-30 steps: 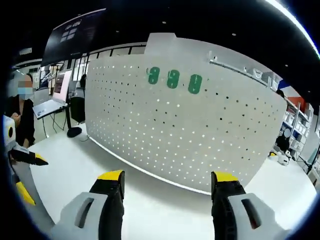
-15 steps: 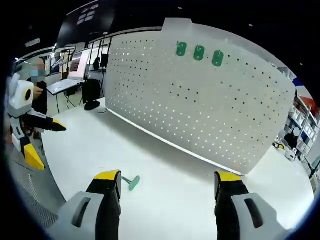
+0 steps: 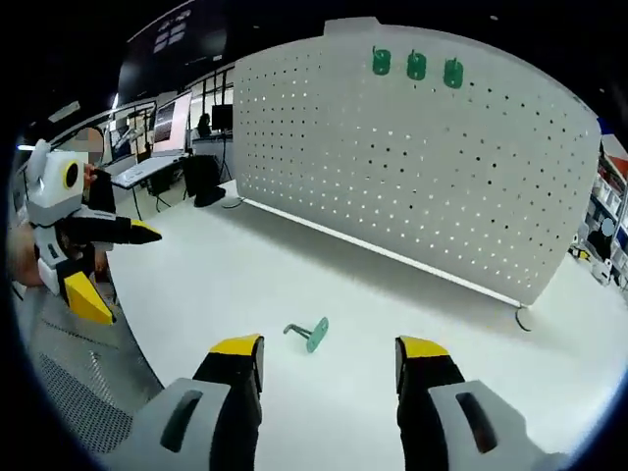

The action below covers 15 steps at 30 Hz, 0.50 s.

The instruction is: Insert the hook assembly into the mounting plate slot until the hook locks in place.

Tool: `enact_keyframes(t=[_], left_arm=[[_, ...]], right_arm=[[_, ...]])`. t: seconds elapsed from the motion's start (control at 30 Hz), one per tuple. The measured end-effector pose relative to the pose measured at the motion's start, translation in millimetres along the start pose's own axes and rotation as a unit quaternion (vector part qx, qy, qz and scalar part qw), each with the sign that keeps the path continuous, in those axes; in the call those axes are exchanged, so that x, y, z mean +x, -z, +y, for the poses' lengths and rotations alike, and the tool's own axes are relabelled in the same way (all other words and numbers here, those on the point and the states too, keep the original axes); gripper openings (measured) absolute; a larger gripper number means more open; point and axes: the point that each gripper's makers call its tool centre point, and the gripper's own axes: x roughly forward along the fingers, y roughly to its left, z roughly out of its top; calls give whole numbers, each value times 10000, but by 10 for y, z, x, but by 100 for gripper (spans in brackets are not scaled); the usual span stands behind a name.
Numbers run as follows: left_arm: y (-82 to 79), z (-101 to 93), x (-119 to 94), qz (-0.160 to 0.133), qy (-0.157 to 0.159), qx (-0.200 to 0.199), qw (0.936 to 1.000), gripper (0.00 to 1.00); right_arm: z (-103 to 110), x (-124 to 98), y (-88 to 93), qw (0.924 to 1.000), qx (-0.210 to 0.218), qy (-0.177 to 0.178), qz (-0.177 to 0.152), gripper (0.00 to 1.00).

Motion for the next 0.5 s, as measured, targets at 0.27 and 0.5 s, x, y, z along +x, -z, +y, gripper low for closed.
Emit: enact_keyframes(t=[0.27, 0.5], left_arm=[[13, 1, 5, 65, -43, 189, 9998, 98], [34, 23, 22, 123, -38, 162, 9998, 97]], right_arm=[[123, 346, 173, 9993, 145, -208, 262, 34], [161, 636, 376, 9976, 469, -205, 472, 26]])
